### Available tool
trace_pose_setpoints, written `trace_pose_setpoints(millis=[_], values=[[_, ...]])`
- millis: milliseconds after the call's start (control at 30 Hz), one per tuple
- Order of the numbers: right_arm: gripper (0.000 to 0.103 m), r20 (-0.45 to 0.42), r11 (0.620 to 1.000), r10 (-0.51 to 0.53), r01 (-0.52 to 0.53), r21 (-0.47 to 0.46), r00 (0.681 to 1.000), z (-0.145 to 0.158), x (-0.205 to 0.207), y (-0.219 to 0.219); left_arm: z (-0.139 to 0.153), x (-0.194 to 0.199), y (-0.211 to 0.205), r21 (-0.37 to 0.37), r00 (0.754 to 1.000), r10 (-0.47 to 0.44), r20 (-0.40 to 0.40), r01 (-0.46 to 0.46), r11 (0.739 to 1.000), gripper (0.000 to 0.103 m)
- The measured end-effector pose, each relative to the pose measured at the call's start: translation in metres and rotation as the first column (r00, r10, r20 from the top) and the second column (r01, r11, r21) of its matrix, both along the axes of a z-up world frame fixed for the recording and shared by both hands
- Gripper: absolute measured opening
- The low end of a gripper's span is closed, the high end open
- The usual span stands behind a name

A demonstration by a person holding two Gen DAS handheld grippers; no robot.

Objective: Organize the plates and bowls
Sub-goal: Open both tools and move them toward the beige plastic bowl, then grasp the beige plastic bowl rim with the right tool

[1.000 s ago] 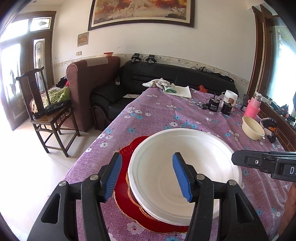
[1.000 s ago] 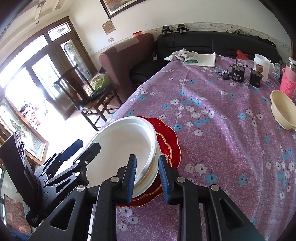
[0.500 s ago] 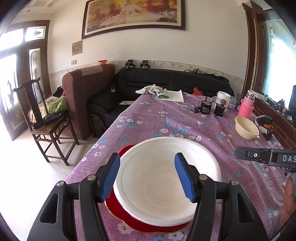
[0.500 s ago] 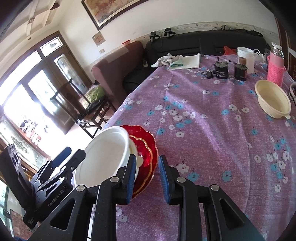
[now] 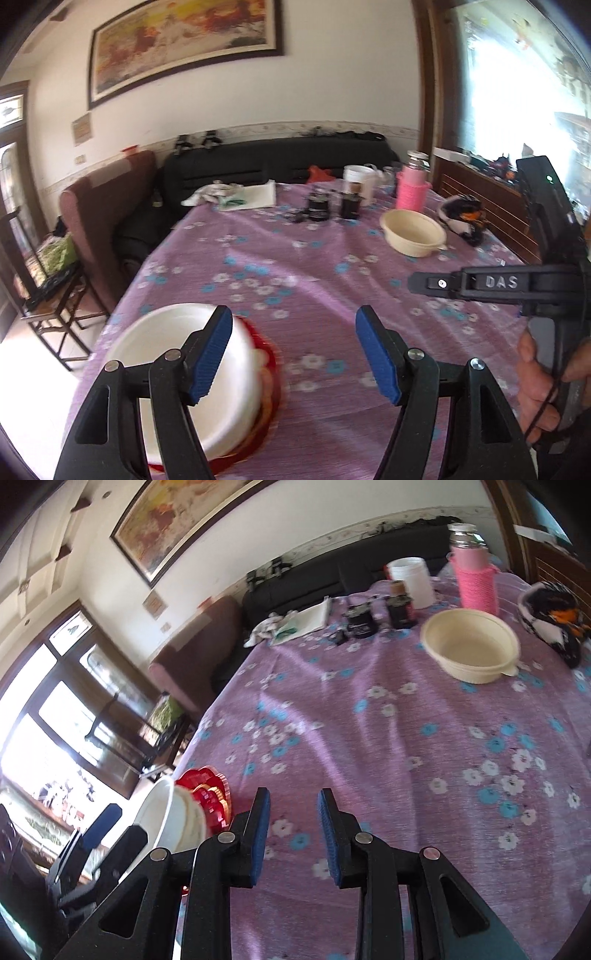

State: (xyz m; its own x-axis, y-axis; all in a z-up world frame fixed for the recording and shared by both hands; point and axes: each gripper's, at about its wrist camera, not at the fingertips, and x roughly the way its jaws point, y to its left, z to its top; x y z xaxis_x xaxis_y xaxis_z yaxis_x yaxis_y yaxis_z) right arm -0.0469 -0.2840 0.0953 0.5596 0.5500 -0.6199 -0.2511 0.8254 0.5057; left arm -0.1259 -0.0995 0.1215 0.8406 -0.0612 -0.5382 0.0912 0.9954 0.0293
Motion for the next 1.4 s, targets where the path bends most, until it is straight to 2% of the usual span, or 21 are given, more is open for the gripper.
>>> trace_pose_setpoints(millis=[133, 267, 433, 500, 533, 667, 700, 767, 800, 867, 967, 1133, 1300, 1367, 1400], values=[[0.030, -0.018, 0.996, -0.089, 0.090, 0.020, 0.996, -0.006, 0.006, -0.042, -0.017, 0.028, -0.037, -0.054, 0.988, -0.120, -0.094, 0.115, 0.992, 0.070], [0.031, -0.047, 0.982, -0.185, 0.186, 0.026, 0.982, -0.015, 0.013, -0.083, -0.042, 0.059, -0.067, -0.082, 0.965, -0.188, -0.182, 0.175, 0.981, 0.070], [0.032, -0.082, 0.960, -0.275, 0.278, 0.029, 0.958, -0.023, 0.020, -0.121, -0.063, 0.100, -0.093, -0.064, 0.951, -0.199, -0.239, 0.189, 0.980, 0.069], [0.032, -0.091, 0.950, -0.306, 0.310, 0.029, 0.948, -0.025, 0.022, -0.133, -0.066, 0.119, -0.101, -0.086, 0.943, -0.220, -0.250, 0.205, 0.975, 0.069], [0.032, -0.093, 0.945, -0.322, 0.326, 0.027, 0.942, -0.025, 0.023, -0.139, -0.066, 0.129, -0.104, -0.087, 0.946, -0.219, -0.239, 0.204, 0.975, 0.069], [0.032, -0.108, 0.922, -0.383, 0.386, 0.014, 0.918, -0.024, 0.036, -0.156, -0.081, 0.170, -0.110, 0.000, 0.970, -0.143, -0.194, 0.146, 0.989, 0.069], [0.032, -0.119, 0.919, -0.390, 0.394, 0.011, 0.913, -0.025, 0.042, -0.158, -0.088, 0.179, -0.106, -0.002, 0.971, -0.126, -0.202, 0.128, 0.992, 0.069], [0.032, -0.145, 0.914, -0.402, 0.405, -0.003, 0.904, -0.027, 0.057, -0.162, -0.099, 0.190, -0.097, -0.049, 0.958, -0.138, -0.250, 0.130, 0.990, 0.069], [0.032, -0.159, 0.914, -0.403, 0.406, -0.015, 0.901, -0.029, 0.068, -0.164, -0.102, 0.194, -0.092, -0.072, 0.951, -0.145, -0.272, 0.131, 0.989, 0.069], [0.031, -0.167, 0.913, -0.407, 0.406, -0.038, 0.898, -0.029, 0.088, -0.165, -0.099, 0.193, -0.085, -0.083, 0.956, -0.135, -0.260, 0.117, 0.990, 0.069], [0.031, -0.184, 0.899, -0.438, 0.435, -0.061, 0.880, -0.031, 0.122, -0.171, -0.095, 0.186, -0.082, -0.073, 0.966, -0.114, -0.232, 0.100, 0.992, 0.069], [0.031, -0.213, 0.876, -0.483, 0.465, -0.128, 0.850, -0.044, 0.174, -0.173, -0.093, 0.185, -0.082, -0.079, 0.965, -0.121, -0.231, 0.105, 0.991, 0.069], [0.031, -0.269, 0.863, -0.505, 0.475, -0.173, 0.820, -0.066, 0.210, -0.172, -0.092, 0.184, -0.082, -0.090, 0.965, -0.124, -0.230, 0.106, 0.990, 0.069], [0.031, -0.293, 0.874, -0.485, 0.457, -0.163, 0.824, -0.075, 0.218, -0.170, -0.092, 0.184, -0.082, -0.089, 0.966, -0.123, -0.230, 0.105, 0.990, 0.069], [0.021, -0.301, 0.877, -0.480, 0.449, -0.170, 0.824, -0.078, 0.220, -0.168, -0.092, 0.185, -0.081, -0.090, 0.966, -0.121, -0.229, 0.103, 0.991, 0.069]])
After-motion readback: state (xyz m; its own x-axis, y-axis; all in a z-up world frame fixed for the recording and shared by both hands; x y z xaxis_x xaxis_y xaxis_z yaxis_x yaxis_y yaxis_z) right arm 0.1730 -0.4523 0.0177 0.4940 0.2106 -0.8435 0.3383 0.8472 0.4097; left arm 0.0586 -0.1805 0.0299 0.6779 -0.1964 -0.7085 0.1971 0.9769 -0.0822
